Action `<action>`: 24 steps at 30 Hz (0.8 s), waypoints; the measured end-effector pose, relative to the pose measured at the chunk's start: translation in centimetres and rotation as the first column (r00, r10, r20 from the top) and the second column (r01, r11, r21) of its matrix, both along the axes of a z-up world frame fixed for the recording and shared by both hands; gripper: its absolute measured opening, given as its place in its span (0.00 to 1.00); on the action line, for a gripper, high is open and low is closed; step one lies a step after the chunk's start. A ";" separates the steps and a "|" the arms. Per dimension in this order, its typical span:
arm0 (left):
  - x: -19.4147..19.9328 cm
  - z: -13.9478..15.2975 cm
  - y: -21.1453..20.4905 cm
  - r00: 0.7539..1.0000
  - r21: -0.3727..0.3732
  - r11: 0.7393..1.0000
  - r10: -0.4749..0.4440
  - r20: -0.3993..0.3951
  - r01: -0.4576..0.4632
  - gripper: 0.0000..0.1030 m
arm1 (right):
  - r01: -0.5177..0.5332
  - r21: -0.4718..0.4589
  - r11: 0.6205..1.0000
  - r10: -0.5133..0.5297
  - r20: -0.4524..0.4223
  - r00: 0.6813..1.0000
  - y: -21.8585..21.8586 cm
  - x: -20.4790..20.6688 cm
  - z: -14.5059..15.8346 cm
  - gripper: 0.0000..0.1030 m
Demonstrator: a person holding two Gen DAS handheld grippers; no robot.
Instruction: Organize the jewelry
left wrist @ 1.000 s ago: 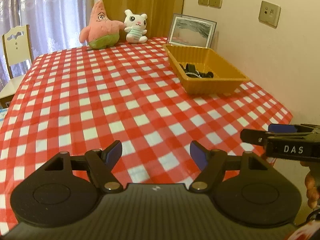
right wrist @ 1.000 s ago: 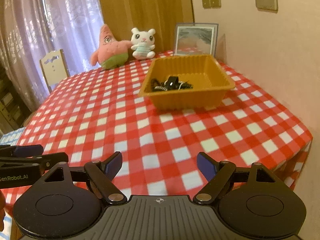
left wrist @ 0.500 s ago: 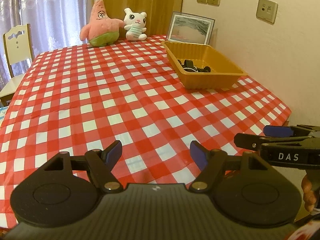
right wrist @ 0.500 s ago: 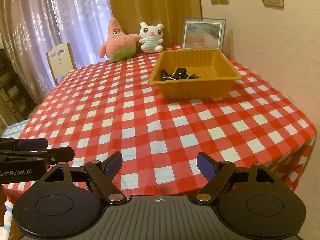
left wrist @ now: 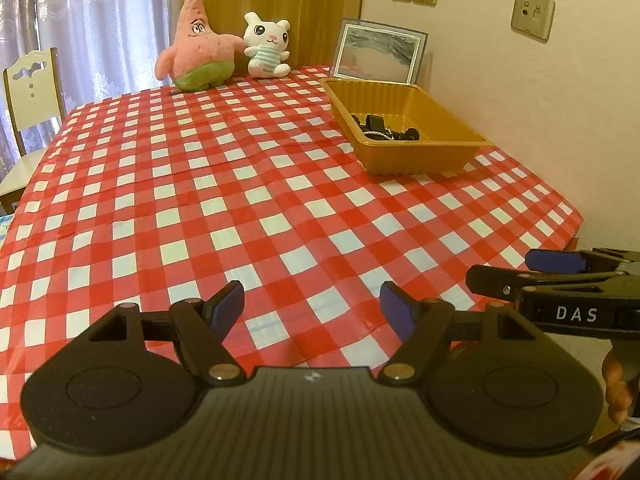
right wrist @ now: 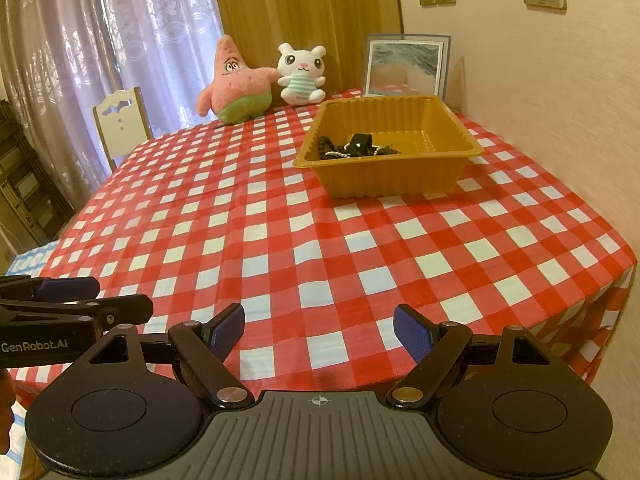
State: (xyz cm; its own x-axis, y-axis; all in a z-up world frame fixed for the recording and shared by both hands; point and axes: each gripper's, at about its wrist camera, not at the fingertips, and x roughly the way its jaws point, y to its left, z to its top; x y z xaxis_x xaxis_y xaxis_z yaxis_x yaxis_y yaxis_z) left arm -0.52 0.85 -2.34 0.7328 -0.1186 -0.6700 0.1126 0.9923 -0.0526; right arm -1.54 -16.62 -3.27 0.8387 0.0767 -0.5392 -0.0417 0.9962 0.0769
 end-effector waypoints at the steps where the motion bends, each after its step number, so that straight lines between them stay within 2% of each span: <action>1: 0.1 0.0 0.0 1.000 0.000 1.000 0.000 -0.001 0.000 0.71 | 0.000 -0.001 1.000 0.000 0.000 1.000 0.0 0.0 0.0 0.79; 24: 0.2 0.0 0.0 1.000 0.000 1.000 0.002 -0.002 -0.002 0.71 | 0.000 0.000 1.000 0.000 -0.002 1.000 -0.1 0.3 -0.1 0.79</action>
State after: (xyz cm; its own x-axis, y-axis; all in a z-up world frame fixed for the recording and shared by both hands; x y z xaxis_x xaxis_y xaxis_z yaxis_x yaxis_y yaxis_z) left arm -0.32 0.86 -2.36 0.7316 -0.1172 -0.6716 0.1105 0.9925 -0.0529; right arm -1.23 -16.72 -3.34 0.8376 0.0766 -0.5409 -0.0412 0.9962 0.0773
